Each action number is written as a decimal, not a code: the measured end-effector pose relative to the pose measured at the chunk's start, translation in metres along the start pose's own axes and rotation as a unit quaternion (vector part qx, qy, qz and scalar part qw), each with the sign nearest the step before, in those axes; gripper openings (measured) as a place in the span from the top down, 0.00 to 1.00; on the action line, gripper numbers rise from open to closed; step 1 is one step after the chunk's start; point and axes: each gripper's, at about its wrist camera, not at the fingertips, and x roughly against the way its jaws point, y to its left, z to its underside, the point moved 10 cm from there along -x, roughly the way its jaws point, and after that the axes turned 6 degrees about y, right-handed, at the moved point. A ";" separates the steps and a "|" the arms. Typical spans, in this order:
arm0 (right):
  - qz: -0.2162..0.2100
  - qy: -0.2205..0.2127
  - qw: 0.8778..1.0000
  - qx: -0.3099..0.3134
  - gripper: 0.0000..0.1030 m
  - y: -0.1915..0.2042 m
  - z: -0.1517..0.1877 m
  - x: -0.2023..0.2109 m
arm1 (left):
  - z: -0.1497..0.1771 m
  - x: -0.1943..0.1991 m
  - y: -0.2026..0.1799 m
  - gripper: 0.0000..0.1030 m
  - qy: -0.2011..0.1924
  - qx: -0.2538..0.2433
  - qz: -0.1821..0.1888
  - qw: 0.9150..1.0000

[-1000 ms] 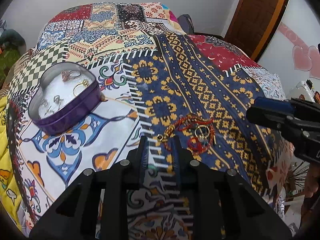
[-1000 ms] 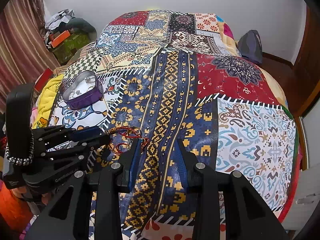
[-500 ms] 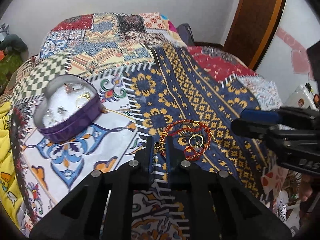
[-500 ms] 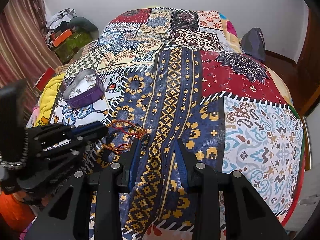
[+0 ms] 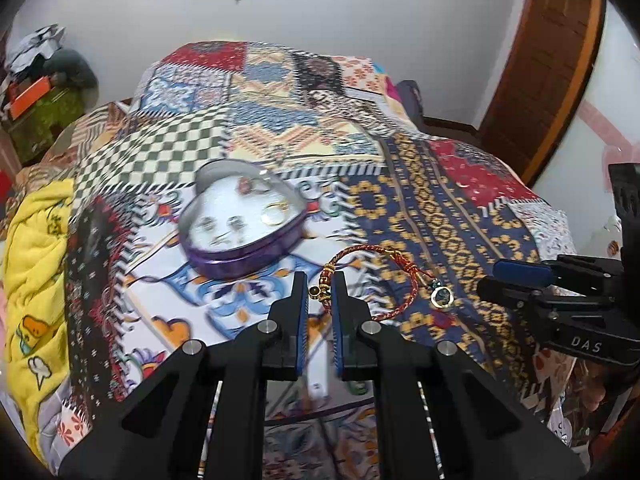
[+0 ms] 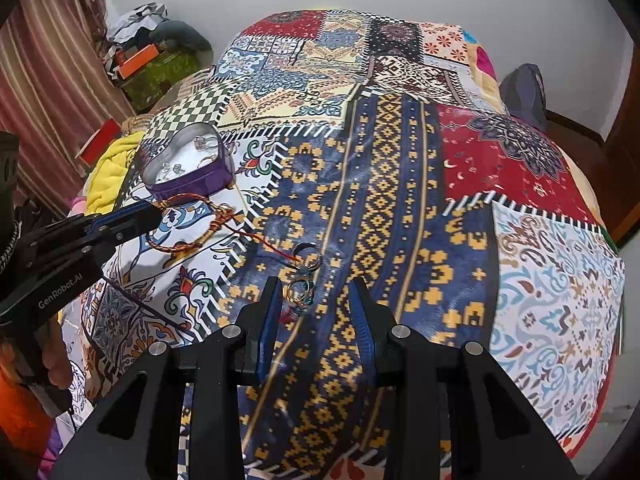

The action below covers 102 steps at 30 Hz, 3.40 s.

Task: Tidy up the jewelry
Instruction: 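Close the left gripper on the red beaded bracelet while the right gripper grasps a silver ring, then carry the bracelet in the left gripper and ring in the right over the purple tin, then lower and open the left gripper over the tin while the right gripper drops the ring in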

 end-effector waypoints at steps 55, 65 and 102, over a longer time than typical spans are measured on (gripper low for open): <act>-0.059 -0.092 0.993 0.034 0.82 0.072 -0.083 0.035 | -0.043 0.068 0.047 0.91 -0.101 0.028 -0.052 0.993; -0.070 -0.096 0.991 0.056 0.82 0.096 -0.101 0.021 | -0.057 0.058 0.063 0.91 -0.107 0.038 -0.058 0.992; -0.089 -0.008 0.994 0.066 0.81 0.115 -0.109 -0.070 | -0.050 -0.025 0.090 0.91 -0.029 0.057 -0.043 0.997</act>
